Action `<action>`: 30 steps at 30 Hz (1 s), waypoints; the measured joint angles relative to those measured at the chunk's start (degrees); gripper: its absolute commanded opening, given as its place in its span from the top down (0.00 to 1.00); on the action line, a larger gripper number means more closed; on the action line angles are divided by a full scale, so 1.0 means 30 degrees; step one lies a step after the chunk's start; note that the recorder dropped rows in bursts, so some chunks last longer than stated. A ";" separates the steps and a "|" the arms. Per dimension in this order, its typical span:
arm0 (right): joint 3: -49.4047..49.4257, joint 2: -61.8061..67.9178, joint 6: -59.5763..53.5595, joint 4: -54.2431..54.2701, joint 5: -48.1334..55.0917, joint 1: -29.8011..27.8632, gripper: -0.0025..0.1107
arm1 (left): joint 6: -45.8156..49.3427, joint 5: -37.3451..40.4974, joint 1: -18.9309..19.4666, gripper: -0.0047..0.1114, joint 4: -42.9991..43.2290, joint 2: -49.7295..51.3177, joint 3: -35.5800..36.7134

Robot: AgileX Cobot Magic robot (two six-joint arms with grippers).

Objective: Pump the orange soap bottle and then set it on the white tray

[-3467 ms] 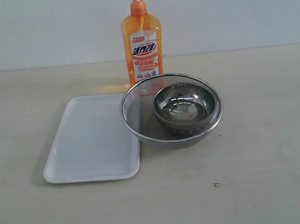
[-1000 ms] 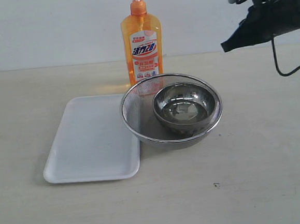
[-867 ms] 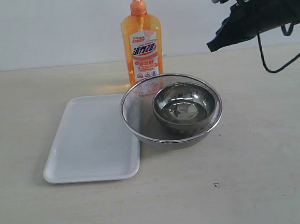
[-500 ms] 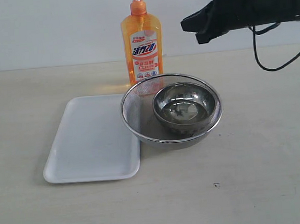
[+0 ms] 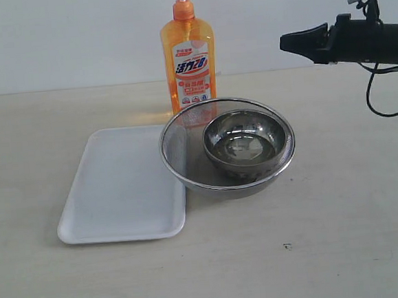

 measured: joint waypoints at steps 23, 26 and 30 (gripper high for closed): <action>-0.9138 0.3673 0.3178 -0.2879 0.0114 0.1918 0.98 | 0.0000 0.0000 0.0000 0.92 0.0000 0.0000 0.0000; -1.0302 0.4375 0.3625 -0.2890 0.0114 0.2311 0.98 | 0.0000 0.0000 0.0000 0.92 0.0000 0.0000 0.0000; -1.1499 0.5140 0.4351 -0.2929 0.0114 0.2825 0.98 | 0.0000 0.0000 0.0000 0.92 0.0000 0.0000 0.0000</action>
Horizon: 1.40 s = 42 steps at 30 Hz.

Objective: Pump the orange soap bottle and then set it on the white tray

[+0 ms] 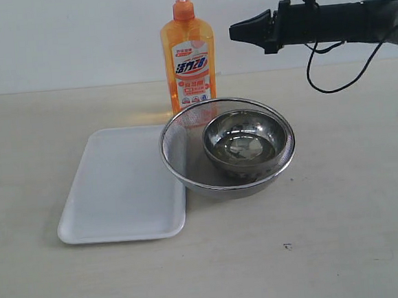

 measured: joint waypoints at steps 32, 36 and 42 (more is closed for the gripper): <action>-0.0203 0.0147 0.4724 0.0655 -0.2607 0.0089 0.98 | 0.0000 0.0000 0.0000 0.92 0.0000 0.0000 0.0000; -0.0203 0.0147 0.4961 0.0962 -0.2773 0.0089 0.98 | 0.0000 0.0000 0.0000 0.92 0.0000 0.0000 0.0000; -0.0203 0.0147 0.5156 0.1339 -0.2158 0.0089 0.98 | 0.0000 0.0000 0.0000 0.92 0.0000 0.0000 0.0000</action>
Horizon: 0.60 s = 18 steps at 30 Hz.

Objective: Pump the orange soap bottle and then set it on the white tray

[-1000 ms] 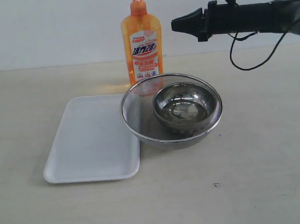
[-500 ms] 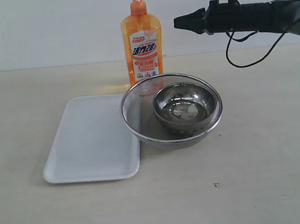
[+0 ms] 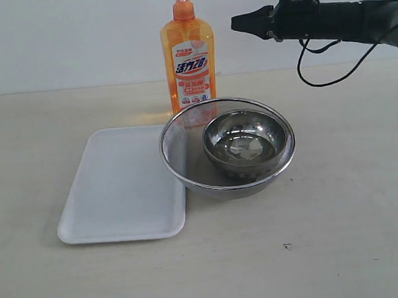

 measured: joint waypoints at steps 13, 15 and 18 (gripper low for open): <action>0.0000 0.0000 -0.0068 0.0141 0.0471 0.0000 0.08 | 0.0000 0.0000 0.0000 0.92 0.0000 0.0000 0.0000; 0.0000 0.0000 -0.0068 0.0141 0.0650 0.0000 0.08 | 0.0000 0.0000 0.0000 0.92 0.0000 0.0000 0.0000; 0.0000 0.0000 -0.0068 0.0141 0.0778 0.0000 0.08 | 0.0000 0.0000 0.0000 0.92 0.0000 0.0000 0.0000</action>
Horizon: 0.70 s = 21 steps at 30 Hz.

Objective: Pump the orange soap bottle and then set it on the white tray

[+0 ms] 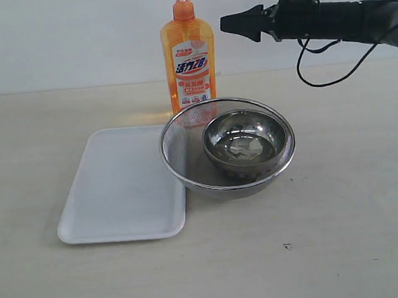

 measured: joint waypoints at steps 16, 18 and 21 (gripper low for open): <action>0.0000 0.0000 -0.8790 -0.5794 0.0098 0.1215 0.08 | 0.0000 0.0000 0.0000 0.92 0.0000 0.0000 0.0000; 0.0000 0.0000 -0.9384 -0.5877 -0.1105 0.1701 0.08 | 0.0000 0.0000 0.0000 0.92 0.0000 0.0000 0.0000; 0.0000 0.0000 -0.9614 -0.5719 -0.2068 0.1962 0.08 | 0.0000 0.0000 0.0000 0.92 0.0000 0.0000 0.0000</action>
